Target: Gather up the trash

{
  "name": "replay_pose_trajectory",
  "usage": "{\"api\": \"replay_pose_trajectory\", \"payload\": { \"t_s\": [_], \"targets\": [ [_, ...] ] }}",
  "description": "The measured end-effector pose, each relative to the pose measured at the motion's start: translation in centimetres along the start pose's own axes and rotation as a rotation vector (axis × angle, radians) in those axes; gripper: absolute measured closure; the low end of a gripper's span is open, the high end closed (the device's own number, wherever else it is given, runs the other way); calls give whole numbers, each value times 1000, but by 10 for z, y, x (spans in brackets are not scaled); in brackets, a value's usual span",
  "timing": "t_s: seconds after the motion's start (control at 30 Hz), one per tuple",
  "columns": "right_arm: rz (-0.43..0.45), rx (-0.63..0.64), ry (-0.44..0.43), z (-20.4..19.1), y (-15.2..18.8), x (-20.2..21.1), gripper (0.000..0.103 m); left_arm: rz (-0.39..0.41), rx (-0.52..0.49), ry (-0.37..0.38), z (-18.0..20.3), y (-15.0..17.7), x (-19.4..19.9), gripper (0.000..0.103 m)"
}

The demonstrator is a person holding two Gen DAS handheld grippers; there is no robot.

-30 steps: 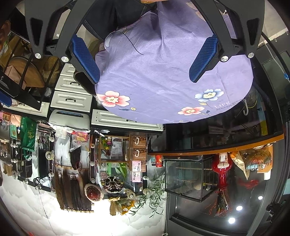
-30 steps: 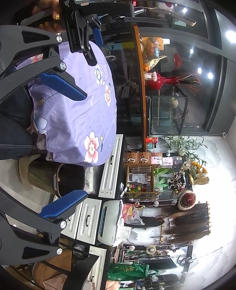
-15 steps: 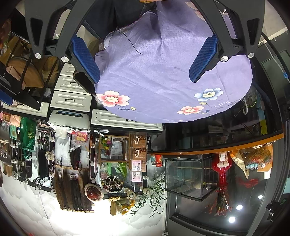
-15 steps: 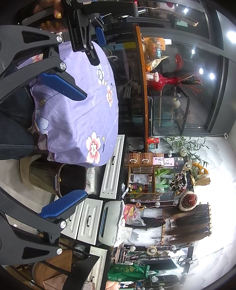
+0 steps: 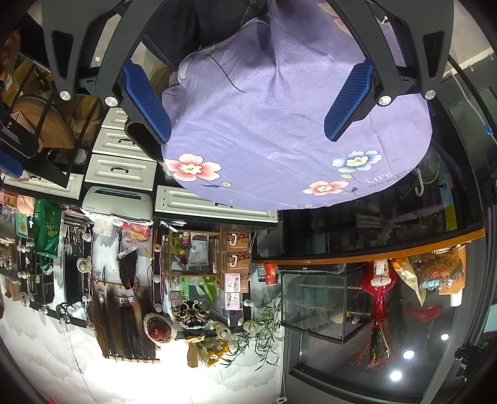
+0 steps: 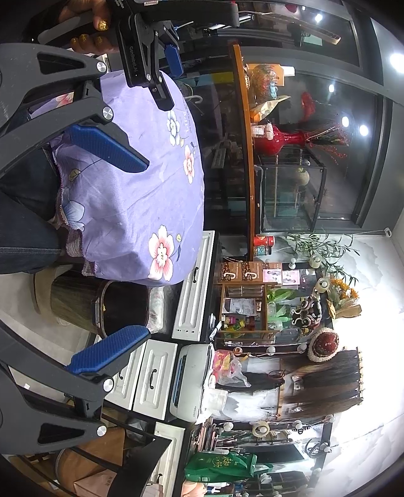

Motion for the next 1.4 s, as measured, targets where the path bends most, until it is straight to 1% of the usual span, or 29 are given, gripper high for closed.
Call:
{"api": "replay_pose_trajectory", "payload": {
  "t_s": [0.2, 1.4],
  "targets": [
    [-10, 7, -2, -1, 5, -2, 6, 0, -8, -3, 2, -1, 0, 5],
    [-14, 7, -6, 1, 1, 0, 6, 0, -14, 2, 6, 0, -1, 5]
  ]
}}
Point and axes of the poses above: each gripper's, at about its wrist camera, not at the fingertips, and x roughly against the way its jaws point, z to its right, y to its underside, the point moved 8 cm from there along -x, roughly the way its jaws point, and after that the axes turned 1 degree about z, right-handed, at the moved point
